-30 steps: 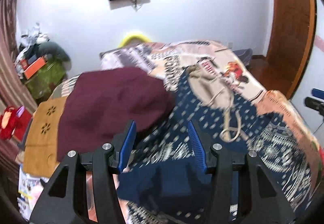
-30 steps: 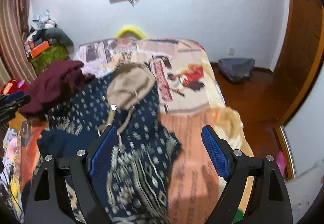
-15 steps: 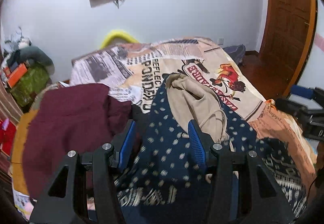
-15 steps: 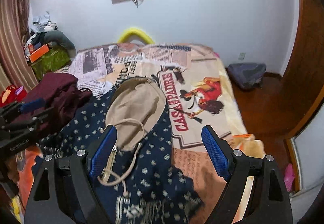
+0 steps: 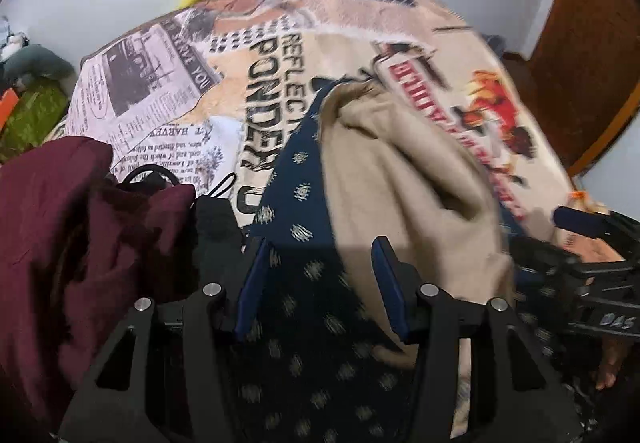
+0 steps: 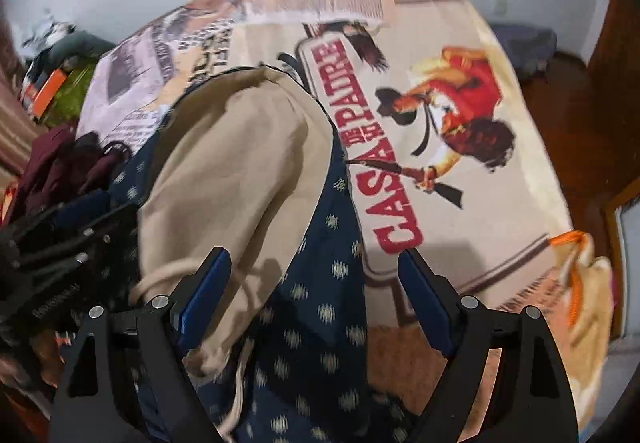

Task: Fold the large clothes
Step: 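Grasp the hoodie hood edge with the right gripper while the left gripper grasps beside it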

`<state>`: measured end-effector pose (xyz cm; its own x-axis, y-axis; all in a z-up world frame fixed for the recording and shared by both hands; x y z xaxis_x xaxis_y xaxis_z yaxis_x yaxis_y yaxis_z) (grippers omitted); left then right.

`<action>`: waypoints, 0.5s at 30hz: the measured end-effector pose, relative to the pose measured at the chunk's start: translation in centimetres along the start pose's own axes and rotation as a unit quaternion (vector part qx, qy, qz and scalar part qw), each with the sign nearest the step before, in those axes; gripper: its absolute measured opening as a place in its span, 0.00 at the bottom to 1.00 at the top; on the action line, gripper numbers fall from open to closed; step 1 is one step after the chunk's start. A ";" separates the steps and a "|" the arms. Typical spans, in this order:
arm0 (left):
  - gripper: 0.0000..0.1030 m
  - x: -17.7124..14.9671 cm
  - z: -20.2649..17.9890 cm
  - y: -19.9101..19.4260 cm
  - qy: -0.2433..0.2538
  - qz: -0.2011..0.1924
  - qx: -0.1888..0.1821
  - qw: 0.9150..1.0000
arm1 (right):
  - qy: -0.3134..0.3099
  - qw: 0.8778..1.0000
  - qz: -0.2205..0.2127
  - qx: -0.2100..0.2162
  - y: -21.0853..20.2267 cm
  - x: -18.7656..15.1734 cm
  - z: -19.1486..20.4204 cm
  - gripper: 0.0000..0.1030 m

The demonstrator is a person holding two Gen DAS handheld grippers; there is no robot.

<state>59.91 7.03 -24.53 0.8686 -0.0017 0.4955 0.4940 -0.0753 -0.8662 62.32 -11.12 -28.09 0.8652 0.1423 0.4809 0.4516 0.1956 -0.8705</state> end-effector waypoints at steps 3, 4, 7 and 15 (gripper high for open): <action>0.39 -0.4 0.1 1.8 0.014 0.007 0.024 1.000 | 0.015 1.000 0.015 0.002 2.0 0.1 -0.3 0.76; 0.32 -0.3 0.0 1.8 0.021 -0.002 0.028 0.999 | 0.021 1.000 0.022 0.001 2.8 -0.2 -0.4 0.60; 0.15 -0.3 0.1 2.0 0.017 -0.003 0.031 0.999 | 0.027 0.999 0.012 0.017 3.4 -0.6 -0.4 0.34; 0.05 -0.6 0.1 -1.7 -0.009 -0.019 -0.001 1.000 | 0.008 0.999 -0.037 0.010 -2.0 -0.4 -0.3 0.09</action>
<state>58.54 7.24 -23.36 0.8495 0.0189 0.5273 0.5271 -0.0770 -0.8463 61.12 -11.85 -26.62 0.8327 0.1118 0.5424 0.5105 0.2247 -0.8300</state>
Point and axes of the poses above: each gripper's, at about its wrist camera, not at the fingertips, and y roughly the way its jaws point, z to its left, x to its top, the point moved 3 cm from there along y, roughly the way its jaws point, and after that the axes turned 7 degrees about -x, right-handed, at the moved point
